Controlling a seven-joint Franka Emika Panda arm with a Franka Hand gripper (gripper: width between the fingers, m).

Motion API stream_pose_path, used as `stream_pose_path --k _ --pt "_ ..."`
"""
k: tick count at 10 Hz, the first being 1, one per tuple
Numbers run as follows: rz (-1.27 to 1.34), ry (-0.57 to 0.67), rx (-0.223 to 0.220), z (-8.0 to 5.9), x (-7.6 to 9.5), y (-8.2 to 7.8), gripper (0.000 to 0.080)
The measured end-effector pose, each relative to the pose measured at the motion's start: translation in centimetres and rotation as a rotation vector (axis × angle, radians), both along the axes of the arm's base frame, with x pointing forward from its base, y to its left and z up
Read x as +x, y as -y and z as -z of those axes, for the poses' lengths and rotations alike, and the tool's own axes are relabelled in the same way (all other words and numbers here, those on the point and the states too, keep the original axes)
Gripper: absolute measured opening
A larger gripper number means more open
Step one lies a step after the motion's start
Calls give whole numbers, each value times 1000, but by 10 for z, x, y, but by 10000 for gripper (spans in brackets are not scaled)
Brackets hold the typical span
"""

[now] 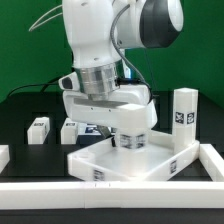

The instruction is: Assemble desk

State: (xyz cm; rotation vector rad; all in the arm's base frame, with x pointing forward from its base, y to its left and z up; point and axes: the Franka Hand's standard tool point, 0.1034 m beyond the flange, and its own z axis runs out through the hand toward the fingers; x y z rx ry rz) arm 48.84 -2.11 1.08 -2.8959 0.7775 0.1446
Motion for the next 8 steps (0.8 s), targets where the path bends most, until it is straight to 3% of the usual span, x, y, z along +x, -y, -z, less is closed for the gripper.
stream_pose_path --k 3,8 --pt "-334 30 -9 -3 31 -11 62" --pt "-643 62 -7 0 28 1 62"
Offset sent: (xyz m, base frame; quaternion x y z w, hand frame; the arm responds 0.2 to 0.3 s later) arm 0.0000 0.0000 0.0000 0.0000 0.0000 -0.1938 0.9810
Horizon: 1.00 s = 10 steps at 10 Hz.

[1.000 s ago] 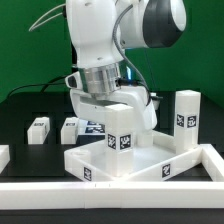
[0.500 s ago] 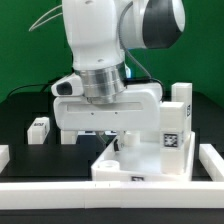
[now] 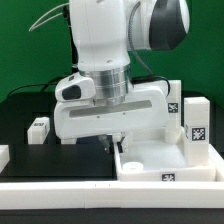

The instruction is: Assemble desk

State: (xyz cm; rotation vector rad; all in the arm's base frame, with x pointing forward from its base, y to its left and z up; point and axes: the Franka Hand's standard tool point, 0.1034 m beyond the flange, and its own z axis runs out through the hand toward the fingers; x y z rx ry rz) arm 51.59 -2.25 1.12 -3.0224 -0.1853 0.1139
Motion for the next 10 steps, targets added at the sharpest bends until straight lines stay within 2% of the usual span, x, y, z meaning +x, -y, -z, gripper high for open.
stream_pose_path --k 2,4,9,10 --pt "-242 38 -13 -4 16 20 62" --pt "-489 63 -21 -6 37 30 62" --pt "-833 66 -31 -3 40 38 62" --pt "-974 84 -49 -5 49 33 62"
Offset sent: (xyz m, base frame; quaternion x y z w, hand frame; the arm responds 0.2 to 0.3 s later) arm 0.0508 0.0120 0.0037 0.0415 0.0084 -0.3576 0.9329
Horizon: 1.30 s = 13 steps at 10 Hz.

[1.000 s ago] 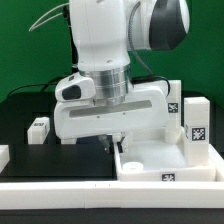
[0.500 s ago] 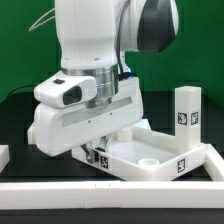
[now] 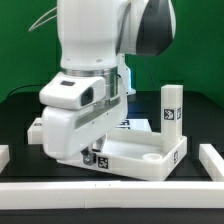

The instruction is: Assemble desk

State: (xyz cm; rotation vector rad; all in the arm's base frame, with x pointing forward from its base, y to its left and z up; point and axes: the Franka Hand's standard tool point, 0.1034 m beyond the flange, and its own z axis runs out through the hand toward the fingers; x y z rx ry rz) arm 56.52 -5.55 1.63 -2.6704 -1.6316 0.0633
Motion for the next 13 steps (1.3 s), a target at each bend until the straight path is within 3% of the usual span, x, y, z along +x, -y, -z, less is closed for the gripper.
stream_pose_path --k 2,4,9,11,13 --pt "-239 23 3 -4 23 -21 62" --pt "-397 63 -4 -19 51 -45 62" --pt "-491 55 -30 -15 49 -32 62" --pt "-433 89 -38 -22 65 -33 62" --pt "-375 109 -34 -25 81 -45 62"
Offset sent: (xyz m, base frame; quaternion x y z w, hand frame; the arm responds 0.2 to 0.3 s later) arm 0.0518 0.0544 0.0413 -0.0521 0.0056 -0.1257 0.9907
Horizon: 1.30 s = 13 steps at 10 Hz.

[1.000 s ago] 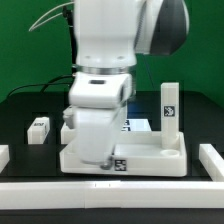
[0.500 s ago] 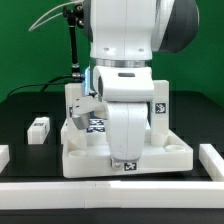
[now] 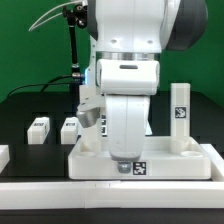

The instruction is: Assemble desk

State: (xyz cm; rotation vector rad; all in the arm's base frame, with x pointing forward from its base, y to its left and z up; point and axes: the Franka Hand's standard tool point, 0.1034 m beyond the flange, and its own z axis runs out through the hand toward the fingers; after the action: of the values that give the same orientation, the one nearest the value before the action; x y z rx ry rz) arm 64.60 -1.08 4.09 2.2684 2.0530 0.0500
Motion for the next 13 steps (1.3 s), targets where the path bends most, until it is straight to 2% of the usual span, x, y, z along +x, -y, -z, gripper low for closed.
stream_pose_path --k 2,4,7,11,13 --pt "24 -4 12 5 -1 -13 62" --pt "15 -8 -16 12 -3 -17 62" --pt "20 -18 -27 13 -2 -16 62" --pt "43 -43 -33 -2 9 0 62" --pt "47 -59 -34 2 7 2 62"
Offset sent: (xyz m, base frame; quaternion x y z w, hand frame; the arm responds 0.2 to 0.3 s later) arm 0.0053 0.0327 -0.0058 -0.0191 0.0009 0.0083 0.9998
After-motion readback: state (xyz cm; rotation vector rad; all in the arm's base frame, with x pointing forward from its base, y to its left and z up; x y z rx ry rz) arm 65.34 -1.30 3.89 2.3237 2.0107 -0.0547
